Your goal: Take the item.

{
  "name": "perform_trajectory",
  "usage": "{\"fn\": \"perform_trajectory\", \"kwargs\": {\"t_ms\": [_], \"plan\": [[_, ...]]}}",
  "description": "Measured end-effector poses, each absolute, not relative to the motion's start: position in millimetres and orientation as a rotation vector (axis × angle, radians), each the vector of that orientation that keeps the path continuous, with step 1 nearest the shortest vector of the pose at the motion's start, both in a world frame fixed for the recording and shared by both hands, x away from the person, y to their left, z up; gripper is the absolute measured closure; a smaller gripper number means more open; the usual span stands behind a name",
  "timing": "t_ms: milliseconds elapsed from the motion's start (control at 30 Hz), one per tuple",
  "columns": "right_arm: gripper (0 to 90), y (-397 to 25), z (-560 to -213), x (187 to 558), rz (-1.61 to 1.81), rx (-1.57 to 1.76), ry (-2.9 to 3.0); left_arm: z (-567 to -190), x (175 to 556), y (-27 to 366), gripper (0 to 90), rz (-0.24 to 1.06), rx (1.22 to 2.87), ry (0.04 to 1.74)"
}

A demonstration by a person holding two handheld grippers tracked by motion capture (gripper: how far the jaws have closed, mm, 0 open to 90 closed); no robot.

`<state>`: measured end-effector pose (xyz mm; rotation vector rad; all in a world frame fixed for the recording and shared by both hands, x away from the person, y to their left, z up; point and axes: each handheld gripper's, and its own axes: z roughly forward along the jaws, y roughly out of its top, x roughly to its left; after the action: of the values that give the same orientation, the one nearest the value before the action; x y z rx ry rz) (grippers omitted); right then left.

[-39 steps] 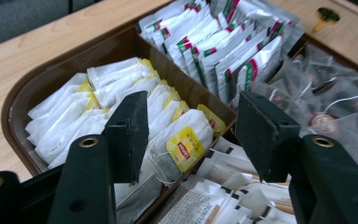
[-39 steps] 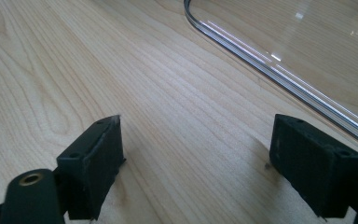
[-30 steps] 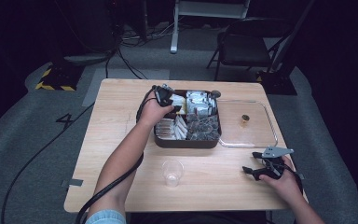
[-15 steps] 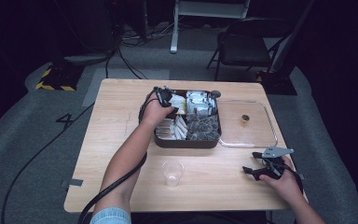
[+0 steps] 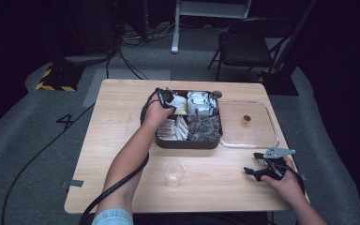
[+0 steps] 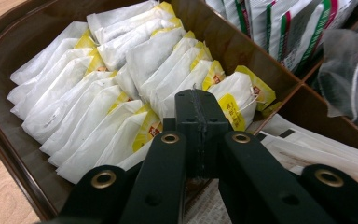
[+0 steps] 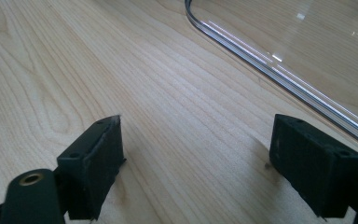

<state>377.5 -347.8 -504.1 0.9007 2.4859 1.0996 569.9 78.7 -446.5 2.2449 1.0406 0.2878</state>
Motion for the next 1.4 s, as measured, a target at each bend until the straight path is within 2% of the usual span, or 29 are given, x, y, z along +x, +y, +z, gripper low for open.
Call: {"fn": "perform_trajectory", "kwargs": {"t_ms": [1000, 1400], "plan": [[17.9, -348, -504, 377, 1.099, 0.898, 2.486, -392, 543, 93, 90.0, 0.333, 2.124, 0.940], [19.1, -348, -504, 377, 1.103, 0.893, 2.486, -365, 497, 100, 90.0, 0.324, 2.133, 0.888]]}}
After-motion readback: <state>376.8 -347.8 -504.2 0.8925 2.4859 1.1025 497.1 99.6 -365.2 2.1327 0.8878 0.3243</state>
